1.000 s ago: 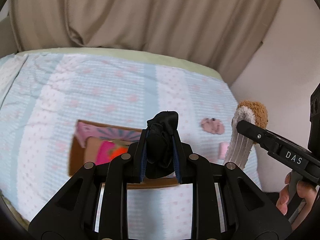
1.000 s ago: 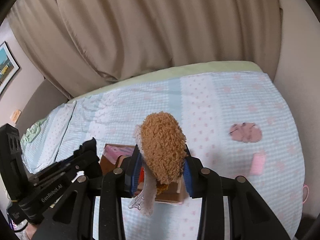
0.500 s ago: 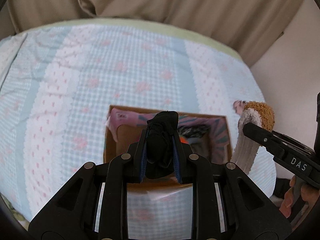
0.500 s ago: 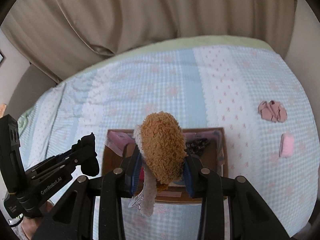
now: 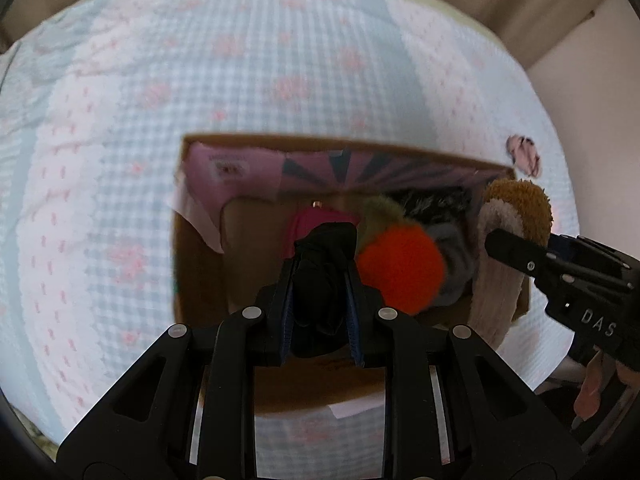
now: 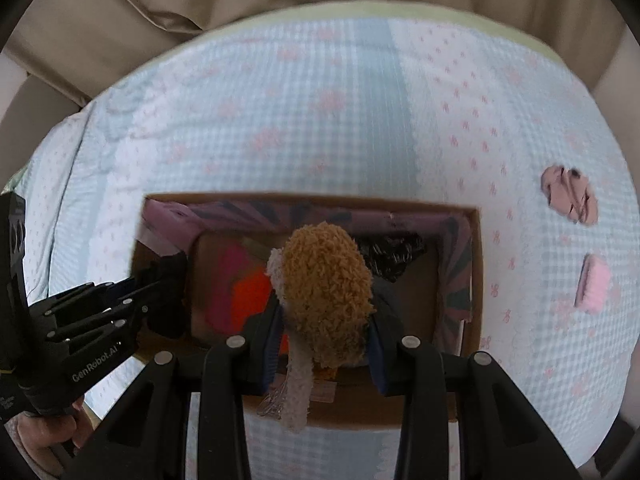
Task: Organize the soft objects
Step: 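Lower both items into the box and open both tools, then lift both tools from the box and move toward the pink cloth, then grasp the pink cloth with the left tool while the right grasps the pink fuzzy pad, then carry the pink cloth and pink fuzzy pad over the box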
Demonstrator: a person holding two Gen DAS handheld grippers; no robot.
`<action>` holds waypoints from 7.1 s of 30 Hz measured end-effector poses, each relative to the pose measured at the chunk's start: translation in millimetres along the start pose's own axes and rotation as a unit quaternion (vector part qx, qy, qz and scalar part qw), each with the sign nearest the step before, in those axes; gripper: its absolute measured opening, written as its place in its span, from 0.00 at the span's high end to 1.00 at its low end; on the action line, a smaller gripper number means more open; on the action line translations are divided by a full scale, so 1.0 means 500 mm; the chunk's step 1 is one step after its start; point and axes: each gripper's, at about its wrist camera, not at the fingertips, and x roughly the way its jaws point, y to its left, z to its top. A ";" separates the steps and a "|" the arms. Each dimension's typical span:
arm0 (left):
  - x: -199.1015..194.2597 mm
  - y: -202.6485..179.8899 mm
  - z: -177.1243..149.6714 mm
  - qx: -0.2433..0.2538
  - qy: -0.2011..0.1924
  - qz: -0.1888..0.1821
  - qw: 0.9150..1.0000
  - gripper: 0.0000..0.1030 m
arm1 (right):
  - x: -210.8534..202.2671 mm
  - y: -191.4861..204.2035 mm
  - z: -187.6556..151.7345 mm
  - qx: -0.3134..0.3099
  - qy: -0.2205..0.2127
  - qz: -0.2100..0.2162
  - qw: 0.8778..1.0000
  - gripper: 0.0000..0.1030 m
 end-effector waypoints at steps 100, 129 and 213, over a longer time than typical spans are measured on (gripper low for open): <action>0.009 -0.833 0.167 0.130 -0.064 0.022 0.989 0.00 | -0.308 -0.701 -0.072 0.082 -0.071 -0.023 0.994 0.10; 0.491 -0.919 0.290 0.283 0.049 -0.032 0.957 0.47 | 0.073 -0.763 -0.046 0.160 0.037 -0.059 0.985 0.52; -0.140 -0.016 0.000 -0.036 -0.042 0.041 0.998 0.73 | -0.129 -0.015 -0.019 0.010 0.009 -0.012 1.000 0.62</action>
